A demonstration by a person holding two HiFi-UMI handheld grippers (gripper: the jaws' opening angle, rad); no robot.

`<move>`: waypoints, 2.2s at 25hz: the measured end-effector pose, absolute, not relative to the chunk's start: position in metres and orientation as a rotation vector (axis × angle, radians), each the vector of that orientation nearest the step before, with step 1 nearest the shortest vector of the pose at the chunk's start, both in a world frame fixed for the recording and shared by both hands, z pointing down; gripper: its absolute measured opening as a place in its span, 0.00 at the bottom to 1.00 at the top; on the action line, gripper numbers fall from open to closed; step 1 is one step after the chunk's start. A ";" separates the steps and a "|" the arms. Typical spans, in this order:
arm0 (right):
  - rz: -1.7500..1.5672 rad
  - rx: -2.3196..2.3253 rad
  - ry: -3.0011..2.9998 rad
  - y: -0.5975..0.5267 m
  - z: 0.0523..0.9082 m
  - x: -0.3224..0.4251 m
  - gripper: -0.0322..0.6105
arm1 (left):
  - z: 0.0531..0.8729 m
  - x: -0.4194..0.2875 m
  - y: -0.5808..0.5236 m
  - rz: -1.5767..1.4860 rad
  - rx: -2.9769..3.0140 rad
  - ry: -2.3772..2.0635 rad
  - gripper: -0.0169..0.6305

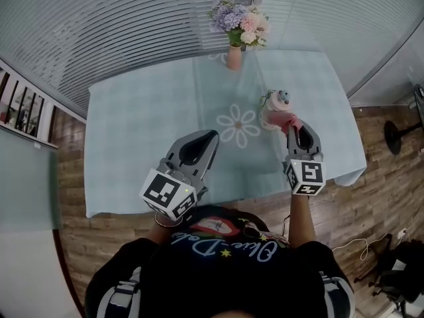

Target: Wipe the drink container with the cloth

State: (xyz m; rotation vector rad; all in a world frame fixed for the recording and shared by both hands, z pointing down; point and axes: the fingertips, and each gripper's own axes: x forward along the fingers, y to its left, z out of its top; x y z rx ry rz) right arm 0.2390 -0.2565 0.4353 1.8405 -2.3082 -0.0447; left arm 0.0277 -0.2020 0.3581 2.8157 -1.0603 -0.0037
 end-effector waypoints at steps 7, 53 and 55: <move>-0.128 1.815 -2.140 -0.286 0.437 0.250 0.09 | 0.357 0.022 -0.206 -0.003 2.805 -1.099 0.04; 0.089 1.522 -1.949 -0.284 0.556 0.260 0.10 | 0.361 0.011 -0.220 0.014 2.765 -1.172 0.04; 0.087 1.580 -1.954 -0.279 0.544 0.270 0.10 | 0.360 0.013 -0.220 0.015 2.771 -1.165 0.04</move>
